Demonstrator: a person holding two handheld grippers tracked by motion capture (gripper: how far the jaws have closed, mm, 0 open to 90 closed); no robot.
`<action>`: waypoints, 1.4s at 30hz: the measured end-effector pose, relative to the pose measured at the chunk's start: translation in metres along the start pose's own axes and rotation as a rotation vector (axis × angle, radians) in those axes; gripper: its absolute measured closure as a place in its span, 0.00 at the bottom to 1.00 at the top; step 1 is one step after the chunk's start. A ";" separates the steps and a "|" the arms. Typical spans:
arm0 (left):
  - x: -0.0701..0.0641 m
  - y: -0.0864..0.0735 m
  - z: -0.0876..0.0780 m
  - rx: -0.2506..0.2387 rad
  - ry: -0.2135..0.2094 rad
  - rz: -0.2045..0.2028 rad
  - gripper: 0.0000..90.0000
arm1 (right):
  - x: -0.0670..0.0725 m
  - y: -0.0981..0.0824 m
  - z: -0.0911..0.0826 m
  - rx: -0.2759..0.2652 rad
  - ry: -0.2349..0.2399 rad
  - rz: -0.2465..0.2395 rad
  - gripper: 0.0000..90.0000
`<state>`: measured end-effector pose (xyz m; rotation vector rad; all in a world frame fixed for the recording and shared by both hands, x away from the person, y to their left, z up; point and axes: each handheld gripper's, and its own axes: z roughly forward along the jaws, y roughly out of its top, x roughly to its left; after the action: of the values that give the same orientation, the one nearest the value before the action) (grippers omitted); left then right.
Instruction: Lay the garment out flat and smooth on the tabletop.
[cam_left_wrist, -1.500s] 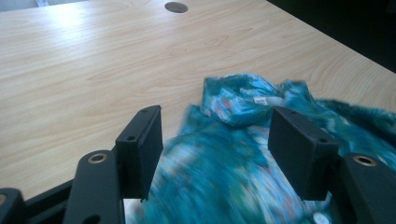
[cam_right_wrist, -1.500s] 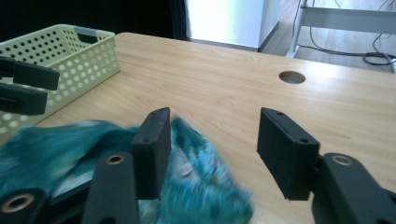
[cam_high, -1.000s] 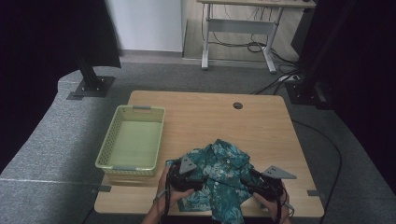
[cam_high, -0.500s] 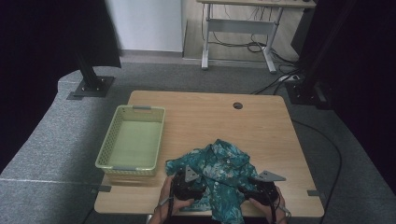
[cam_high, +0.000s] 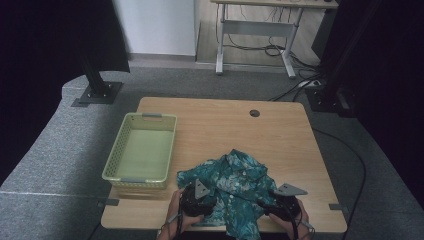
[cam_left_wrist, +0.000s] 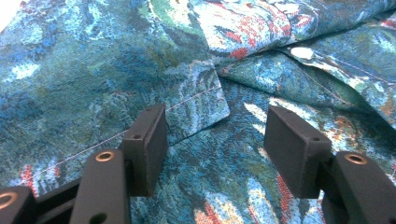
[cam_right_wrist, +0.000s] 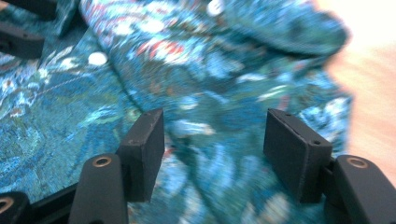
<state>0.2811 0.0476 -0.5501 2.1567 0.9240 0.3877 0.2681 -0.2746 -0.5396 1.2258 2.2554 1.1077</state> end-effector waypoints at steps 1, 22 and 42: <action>0.000 0.000 0.000 0.000 0.003 0.003 0.44 | -0.003 0.001 -0.004 -0.013 -0.009 0.008 0.42; -0.003 -0.001 0.002 -0.011 0.031 0.018 0.44 | -0.020 -0.004 -0.016 0.054 -0.076 -0.010 0.82; 0.000 -0.001 0.002 -0.008 0.023 0.025 0.44 | -0.051 -0.005 -0.050 -0.135 -0.083 0.113 0.94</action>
<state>0.2816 0.0471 -0.5515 2.1625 0.9080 0.4288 0.2640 -0.3412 -0.5149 1.3309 2.0368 1.2056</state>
